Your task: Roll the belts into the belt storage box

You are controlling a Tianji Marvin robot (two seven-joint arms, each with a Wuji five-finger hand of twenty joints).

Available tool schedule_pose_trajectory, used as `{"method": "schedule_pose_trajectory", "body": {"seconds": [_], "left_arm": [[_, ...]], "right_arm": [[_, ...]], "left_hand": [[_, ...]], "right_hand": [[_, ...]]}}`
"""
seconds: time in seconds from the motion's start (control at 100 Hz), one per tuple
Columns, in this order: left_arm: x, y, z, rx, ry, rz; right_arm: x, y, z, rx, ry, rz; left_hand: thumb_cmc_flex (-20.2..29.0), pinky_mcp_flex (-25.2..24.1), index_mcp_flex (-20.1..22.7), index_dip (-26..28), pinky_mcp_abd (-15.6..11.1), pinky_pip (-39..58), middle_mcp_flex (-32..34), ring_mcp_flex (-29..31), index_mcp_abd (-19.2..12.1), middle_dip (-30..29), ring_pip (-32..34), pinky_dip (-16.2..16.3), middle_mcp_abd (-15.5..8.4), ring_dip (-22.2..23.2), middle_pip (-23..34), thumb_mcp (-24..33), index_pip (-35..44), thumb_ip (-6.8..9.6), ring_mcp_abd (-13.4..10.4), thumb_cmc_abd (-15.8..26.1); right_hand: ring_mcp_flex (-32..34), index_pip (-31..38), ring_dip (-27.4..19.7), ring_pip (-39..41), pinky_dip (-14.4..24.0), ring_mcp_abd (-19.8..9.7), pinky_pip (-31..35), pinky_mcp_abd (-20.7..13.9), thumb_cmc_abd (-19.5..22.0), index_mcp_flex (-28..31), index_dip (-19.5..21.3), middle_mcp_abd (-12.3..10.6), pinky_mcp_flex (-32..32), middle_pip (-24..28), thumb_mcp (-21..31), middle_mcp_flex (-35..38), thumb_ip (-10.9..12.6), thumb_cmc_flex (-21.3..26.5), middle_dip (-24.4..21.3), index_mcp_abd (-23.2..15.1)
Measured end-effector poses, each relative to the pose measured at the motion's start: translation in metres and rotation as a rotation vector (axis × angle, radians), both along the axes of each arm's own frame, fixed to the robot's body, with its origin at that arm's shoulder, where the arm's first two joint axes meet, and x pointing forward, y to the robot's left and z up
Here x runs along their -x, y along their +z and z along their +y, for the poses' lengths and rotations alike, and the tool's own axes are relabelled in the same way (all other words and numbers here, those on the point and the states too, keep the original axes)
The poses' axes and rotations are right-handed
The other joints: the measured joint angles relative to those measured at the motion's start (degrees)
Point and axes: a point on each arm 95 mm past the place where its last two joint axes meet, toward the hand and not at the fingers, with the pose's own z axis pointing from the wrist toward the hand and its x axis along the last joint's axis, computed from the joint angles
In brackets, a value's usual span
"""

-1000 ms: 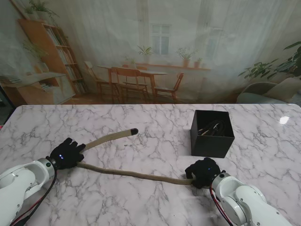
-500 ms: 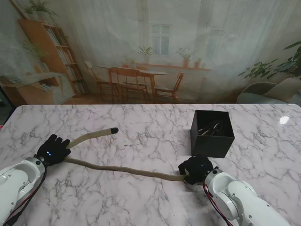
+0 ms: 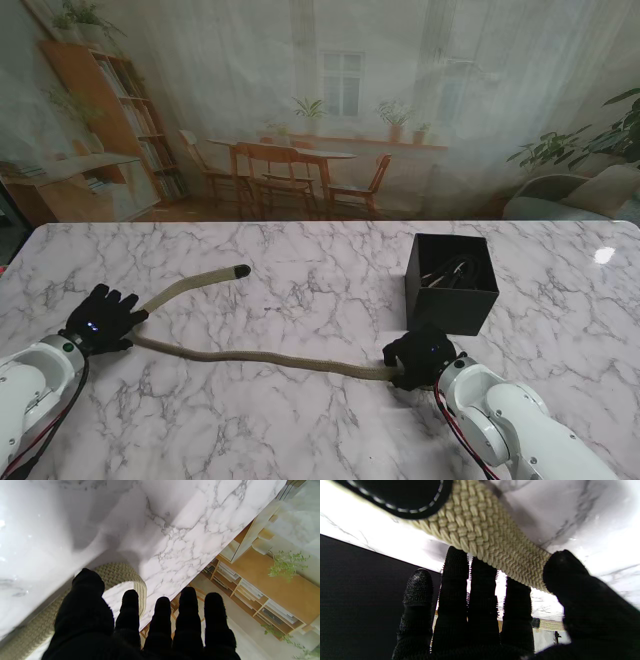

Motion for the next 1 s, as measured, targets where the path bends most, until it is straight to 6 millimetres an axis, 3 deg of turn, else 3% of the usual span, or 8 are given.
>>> {"method": "schedule_pose_trajectory", "body": {"seconds": [0.15,0.23,0.44,0.52,0.61,0.89,0.95,1.0], "left_arm": [[0.004,0.011,-0.001,0.029,-0.042,-0.042],[0.006,0.020,-0.004,0.042,-0.067,-0.063],[0.011,0.049,-0.025,0.098,-0.145,-0.139],[0.013,0.059,-0.037,0.129,-0.177,-0.162],[0.014,0.067,-0.048,0.180,-0.228,-0.186],[0.012,0.067,-0.096,0.305,-0.288,-0.160],[0.009,0.063,-0.108,0.349,-0.283,-0.157],[0.007,0.060,-0.116,0.380,-0.275,-0.157]], "right_arm": [[0.000,0.001,-0.001,-0.027,0.002,-0.049],[0.000,0.001,-0.004,-0.026,-0.008,-0.043],[0.004,0.010,-0.015,0.027,-0.007,-0.104],[0.007,0.015,-0.022,0.030,-0.033,-0.113],[0.012,0.017,-0.029,0.038,-0.063,-0.109],[0.022,0.010,-0.043,0.080,-0.115,-0.077],[0.023,0.009,-0.043,0.087,-0.116,-0.071],[0.023,0.008,-0.043,0.095,-0.114,-0.071]], "left_hand": [[0.0,-0.3,0.0,0.0,0.4,-0.7,0.0,0.0,0.0,0.0,-0.4,-0.2,0.0,-0.3,-0.4,0.0,-0.5,0.00,0.2,0.0],[0.0,-0.4,0.0,0.0,0.6,-1.3,0.0,0.0,0.0,0.0,-0.4,-0.2,0.0,-0.3,-0.4,0.0,-0.5,0.00,0.2,0.0],[-0.9,-0.8,2.3,0.0,0.9,-2.0,0.2,0.0,0.1,0.0,-0.5,-0.7,0.4,-0.9,-1.1,0.1,-0.6,0.00,0.3,2.3],[-1.5,-0.8,2.4,0.2,1.4,-2.1,0.9,0.0,0.2,0.0,-0.6,-0.7,0.4,-0.9,-1.2,0.1,-0.6,0.00,0.4,2.9],[-1.5,-0.8,5.6,1.6,1.5,-2.1,2.2,0.0,0.3,0.0,-0.8,-0.7,0.4,-0.9,-1.2,0.0,1.2,0.00,0.4,4.4],[-1.5,-0.8,8.9,3.6,2.4,-2.1,4.4,0.0,0.9,0.1,-0.8,-0.7,0.5,-0.9,-1.2,0.0,3.4,0.00,1.0,5.9],[-1.5,-0.8,8.9,3.7,2.4,-2.1,4.4,0.0,0.9,0.1,-0.8,-0.7,0.5,-0.9,-1.2,0.0,3.5,0.00,1.0,5.9],[-1.5,-0.8,8.9,3.7,2.8,-2.1,4.4,0.0,0.9,0.1,-0.8,-0.7,0.5,-0.9,-1.2,0.0,3.5,0.00,1.0,5.9]], "right_hand": [[-1.5,-6.1,-0.8,-0.1,0.0,0.7,0.0,0.1,1.5,-0.1,2.9,0.7,-1.1,-0.2,-0.1,-3.4,3.8,-2.9,-0.7,1.5],[-1.8,-6.5,-0.8,-0.1,0.0,0.8,0.0,0.2,1.5,-0.1,3.0,1.0,-1.3,-0.5,-1.1,-4.6,3.9,-3.5,-0.8,1.5],[-9.2,-9.0,-0.9,-0.9,0.1,2.2,-0.4,0.8,2.2,-2.2,5.1,4.4,-3.8,-1.2,-3.3,-18.3,4.0,-5.6,-0.8,2.2],[-11.1,-6.8,-0.9,-0.8,0.8,3.2,-0.8,1.5,2.4,-3.2,8.7,6.0,-5.1,-0.6,-4.0,-24.3,4.0,-5.8,-0.7,0.8],[-12.2,-5.6,-0.9,-0.4,1.2,3.3,-1.1,1.5,2.6,-3.0,10.7,6.6,-5.7,-0.6,-4.7,-26.6,4.4,-5.9,-1.0,0.7],[-12.2,-2.5,-3.3,-0.6,1.2,4.3,-2.7,2.3,2.6,-4.9,14.0,7.2,-5.9,-0.5,-4.8,-27.7,4.5,-6.3,-3.8,2.2],[-10.7,0.9,-3.4,-1.2,1.2,4.3,-2.9,2.4,2.6,-4.9,14.6,5.9,-5.4,0.7,-4.1,-22.9,4.3,-5.1,-3.6,2.2],[-7.9,5.6,-3.4,-1.3,1.2,4.1,-3.0,2.4,1.2,-4.9,14.2,4.4,-4.4,2.8,-3.9,-17.0,2.0,-2.1,-2.0,1.4]]}}
